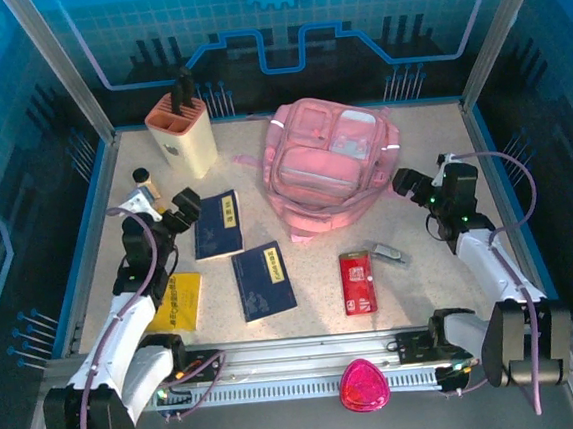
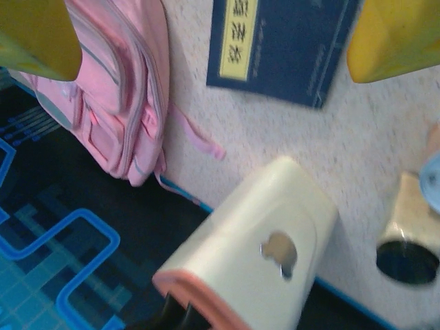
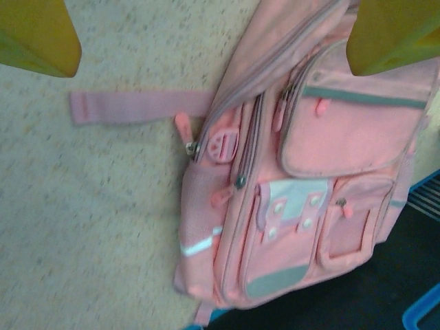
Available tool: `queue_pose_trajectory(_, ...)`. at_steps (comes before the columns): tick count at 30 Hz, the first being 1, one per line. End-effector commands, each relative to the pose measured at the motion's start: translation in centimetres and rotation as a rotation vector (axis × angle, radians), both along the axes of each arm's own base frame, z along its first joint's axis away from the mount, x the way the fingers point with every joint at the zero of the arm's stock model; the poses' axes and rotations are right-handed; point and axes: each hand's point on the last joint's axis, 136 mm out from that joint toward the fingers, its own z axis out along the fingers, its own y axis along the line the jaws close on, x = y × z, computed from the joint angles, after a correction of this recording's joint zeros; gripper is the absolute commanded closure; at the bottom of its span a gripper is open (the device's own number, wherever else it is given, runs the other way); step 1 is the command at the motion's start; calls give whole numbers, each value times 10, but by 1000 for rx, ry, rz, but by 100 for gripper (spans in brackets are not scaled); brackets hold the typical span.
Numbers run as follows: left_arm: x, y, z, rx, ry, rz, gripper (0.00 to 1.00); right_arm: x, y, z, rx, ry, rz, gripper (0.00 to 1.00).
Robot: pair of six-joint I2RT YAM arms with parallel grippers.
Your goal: Pack the student bag
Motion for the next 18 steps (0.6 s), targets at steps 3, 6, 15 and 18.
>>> queue_pose_trajectory(3, -8, -43, -7, -170, 119, -141, 1, -15, 46, -15, 130, 181, 122, 0)
queue_pose_trajectory(6, -12, -71, -12, -158, 162, -212, 1, -14, 72, -28, 165, 251, 192, 0)
queue_pose_trajectory(15, -18, -174, -34, -119, 231, -416, 1, 18, 112, -60, 125, 326, 252, 0)
queue_pose_trajectory(18, -18, -201, -39, -83, 247, -456, 1, 27, 113, -79, 102, 357, 233, 0)
